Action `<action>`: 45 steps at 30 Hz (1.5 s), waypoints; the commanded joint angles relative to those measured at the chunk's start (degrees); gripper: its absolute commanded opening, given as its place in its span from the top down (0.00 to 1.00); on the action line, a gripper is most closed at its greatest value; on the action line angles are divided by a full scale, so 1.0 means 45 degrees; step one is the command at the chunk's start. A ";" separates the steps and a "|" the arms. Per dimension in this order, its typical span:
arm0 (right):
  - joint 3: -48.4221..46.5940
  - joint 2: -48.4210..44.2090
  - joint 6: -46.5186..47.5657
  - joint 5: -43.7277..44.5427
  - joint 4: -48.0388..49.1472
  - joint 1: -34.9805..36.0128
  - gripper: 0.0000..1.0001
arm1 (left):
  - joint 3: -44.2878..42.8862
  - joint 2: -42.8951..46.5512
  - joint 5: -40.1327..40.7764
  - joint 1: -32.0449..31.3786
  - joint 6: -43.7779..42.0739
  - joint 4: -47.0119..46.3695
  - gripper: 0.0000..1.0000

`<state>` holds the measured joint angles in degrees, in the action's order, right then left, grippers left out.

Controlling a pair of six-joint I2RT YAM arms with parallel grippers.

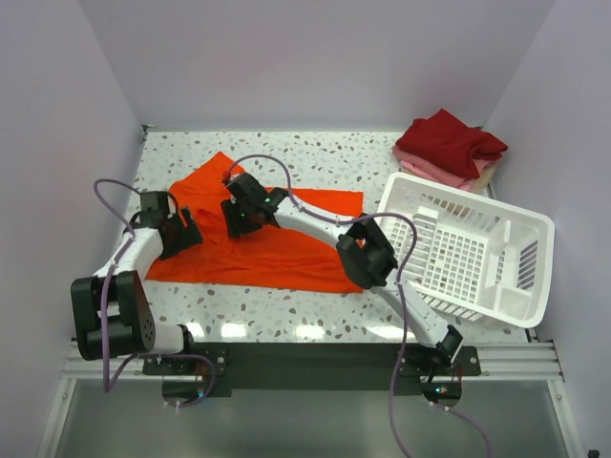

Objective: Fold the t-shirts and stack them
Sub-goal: Fold the tshirt

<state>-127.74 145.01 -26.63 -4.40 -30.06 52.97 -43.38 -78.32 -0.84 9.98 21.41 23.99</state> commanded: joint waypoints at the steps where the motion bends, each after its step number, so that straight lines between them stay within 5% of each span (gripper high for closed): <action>1: -0.0597 -0.0018 0.0176 0.0451 0.0685 0.0104 0.54 | -0.0010 -0.0231 0.0031 -0.0010 -0.0070 -0.0799 0.24; 17: -0.0851 0.0705 0.0254 0.0568 0.0470 0.0182 0.62 | 0.0088 -0.0856 0.0011 0.0087 0.0008 -0.1112 0.29; 27: -0.0129 -0.0017 0.0274 0.1446 0.0294 0.0182 0.95 | 0.0283 -0.1071 0.0519 0.0419 0.0106 -0.0741 0.36; 45: 0.0809 -0.1423 -0.0273 0.2463 -0.0603 0.0182 0.93 | 0.0694 -0.1188 0.0382 0.1279 0.0282 -0.0780 0.38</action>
<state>-124.36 143.55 -27.44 3.60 -29.82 53.78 -41.63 -83.02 -0.84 14.55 22.55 20.80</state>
